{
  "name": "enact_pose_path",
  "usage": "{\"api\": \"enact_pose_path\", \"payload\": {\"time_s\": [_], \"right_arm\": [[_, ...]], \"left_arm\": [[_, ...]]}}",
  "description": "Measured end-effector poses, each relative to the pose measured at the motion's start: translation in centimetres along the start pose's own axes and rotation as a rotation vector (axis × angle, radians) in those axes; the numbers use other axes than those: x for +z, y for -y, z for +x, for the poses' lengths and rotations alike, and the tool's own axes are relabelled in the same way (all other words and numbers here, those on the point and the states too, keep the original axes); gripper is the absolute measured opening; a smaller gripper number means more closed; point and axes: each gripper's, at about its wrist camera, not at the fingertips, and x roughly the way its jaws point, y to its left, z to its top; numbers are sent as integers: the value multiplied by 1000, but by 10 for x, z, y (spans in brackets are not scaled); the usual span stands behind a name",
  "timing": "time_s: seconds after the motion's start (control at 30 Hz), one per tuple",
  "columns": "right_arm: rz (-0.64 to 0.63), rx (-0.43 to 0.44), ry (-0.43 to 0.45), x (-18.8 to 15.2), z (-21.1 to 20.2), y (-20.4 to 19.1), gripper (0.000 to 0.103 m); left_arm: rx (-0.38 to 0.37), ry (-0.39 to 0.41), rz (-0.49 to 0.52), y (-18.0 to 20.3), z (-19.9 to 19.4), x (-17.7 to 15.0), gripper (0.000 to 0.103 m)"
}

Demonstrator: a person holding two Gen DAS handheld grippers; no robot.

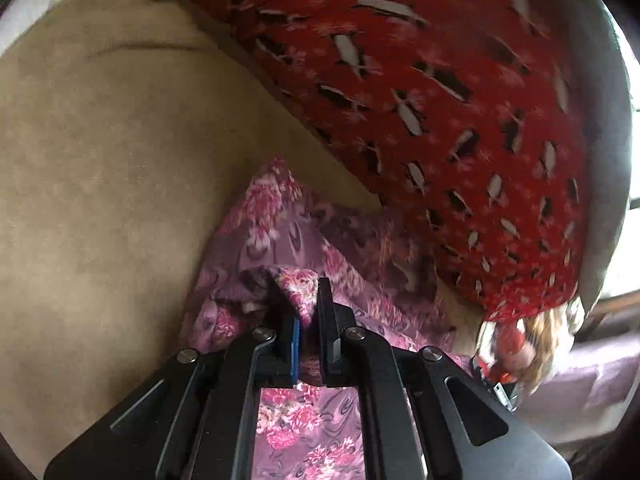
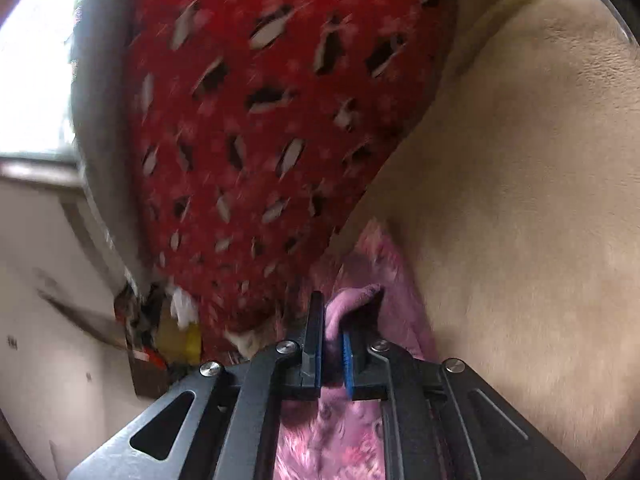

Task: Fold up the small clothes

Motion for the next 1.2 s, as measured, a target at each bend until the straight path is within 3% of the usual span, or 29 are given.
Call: {"api": "enact_pose_path", "payload": {"time_s": [0.13, 0.17, 0.2, 0.27, 0.33, 0.4, 0.47, 0.57, 0.67, 0.8, 0.83, 0.9, 0.93, 1.0, 1.03, 1.1, 1.2], "right_arm": [[72, -15, 39, 12, 2, 9, 10], [82, -17, 40, 14, 1, 9, 17], [89, -13, 64, 16, -4, 11, 23], [122, 16, 169, 18, -27, 16, 49], [147, 55, 234, 17, -47, 20, 50], [75, -22, 186, 15, -49, 13, 50], [-14, -120, 119, 6, -45, 5, 50], [-146, -221, 57, -10, -33, -8, 50], [-255, -315, 16, -18, -9, -21, 52], [-297, -392, 5, -18, 19, -26, 54], [-292, -399, 3, -17, 26, -26, 53], [-307, -388, -5, -17, 33, -29, 35], [-331, -362, -11, -18, 35, -32, 5], [-373, -311, 21, -17, 28, -41, 5], [-390, -282, 58, -15, 21, -45, 5], [-396, -331, 82, -8, 18, -42, 5], [-315, -424, -11, -5, 26, -14, 7]], "left_arm": [[-133, -39, -115, -15, -11, 6, 5], [-174, -46, -131, -19, -17, 6, 7], [-189, -45, -136, -22, -23, 6, 12], [-171, -11, -120, -27, -39, 3, 26], [-151, 44, -117, -33, -56, 4, 35], [-186, 92, -154, -44, -74, 9, 39], [-137, 93, -143, -45, -79, 12, 45], [20, 28, 45, -28, -66, -6, 46], [113, -10, 218, -11, -45, -33, 46], [254, -33, 374, 10, -17, -51, 46], [296, -21, 378, 14, -10, -49, 46], [354, 24, 371, 17, -3, -40, 46], [405, 40, 357, 15, 3, -33, 46], [424, 43, 317, 5, 9, -22, 24], [438, 36, 288, -2, 11, -16, 22], [399, 25, 216, -16, 8, -9, 22], [316, 30, 118, -35, -17, -6, 22]]}}
